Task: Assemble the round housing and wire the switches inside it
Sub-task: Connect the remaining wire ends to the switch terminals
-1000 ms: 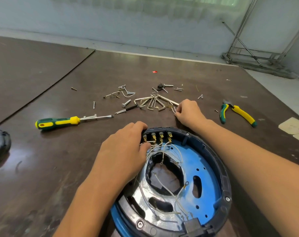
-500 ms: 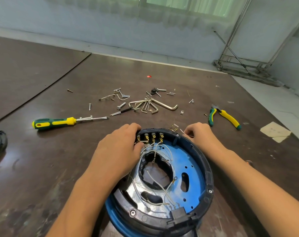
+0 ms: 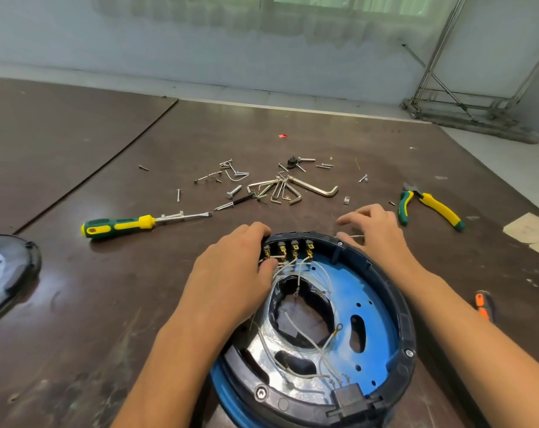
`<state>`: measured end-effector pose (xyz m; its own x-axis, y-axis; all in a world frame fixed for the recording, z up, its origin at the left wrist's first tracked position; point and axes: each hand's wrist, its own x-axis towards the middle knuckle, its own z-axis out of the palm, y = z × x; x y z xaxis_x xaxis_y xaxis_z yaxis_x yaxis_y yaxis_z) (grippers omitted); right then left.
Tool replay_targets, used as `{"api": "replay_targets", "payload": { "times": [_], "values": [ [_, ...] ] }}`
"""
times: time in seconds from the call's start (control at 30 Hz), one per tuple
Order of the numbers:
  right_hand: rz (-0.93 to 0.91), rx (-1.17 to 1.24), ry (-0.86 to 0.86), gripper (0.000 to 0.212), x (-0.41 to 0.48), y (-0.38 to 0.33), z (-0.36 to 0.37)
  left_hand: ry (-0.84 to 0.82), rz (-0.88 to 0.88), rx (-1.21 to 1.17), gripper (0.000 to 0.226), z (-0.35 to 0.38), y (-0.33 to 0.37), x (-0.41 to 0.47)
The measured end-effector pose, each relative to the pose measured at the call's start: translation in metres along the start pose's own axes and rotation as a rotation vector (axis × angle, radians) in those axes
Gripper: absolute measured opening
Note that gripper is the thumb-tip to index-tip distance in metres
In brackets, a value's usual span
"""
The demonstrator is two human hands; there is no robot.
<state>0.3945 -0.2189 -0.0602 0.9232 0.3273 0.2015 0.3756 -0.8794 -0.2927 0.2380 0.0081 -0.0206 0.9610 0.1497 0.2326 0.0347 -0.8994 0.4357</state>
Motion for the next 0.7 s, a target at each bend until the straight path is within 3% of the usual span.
{"api": "replay_targets", "payload": {
  "times": [0.13, 0.2, 0.33, 0.5, 0.7],
  "values": [
    [-0.063, -0.055, -0.198, 0.019, 0.012, -0.01, 0.004, 0.001, 0.004, -0.001, 0.036, 0.0, 0.0, -0.001],
    [-0.088, -0.03, -0.209, 0.025, 0.016, -0.012, 0.001, -0.001, 0.003, -0.003, 0.036, -0.001, 0.0, -0.001],
    [-0.154, -0.095, -0.14, 0.01, 0.016, -0.019, -0.008, -0.007, 0.001, -0.006, 0.036, -0.002, 0.001, -0.002],
    [-0.023, 0.475, -0.021, 0.012, -0.002, -0.045, -0.04, -0.021, -0.003, -0.001, 0.037, -0.004, 0.004, -0.002],
    [-0.138, 0.703, -0.052, 0.02, -0.037, -0.082, -0.07, -0.034, 0.012, -0.018, 0.039, -0.006, 0.006, -0.003]
  ]
}}
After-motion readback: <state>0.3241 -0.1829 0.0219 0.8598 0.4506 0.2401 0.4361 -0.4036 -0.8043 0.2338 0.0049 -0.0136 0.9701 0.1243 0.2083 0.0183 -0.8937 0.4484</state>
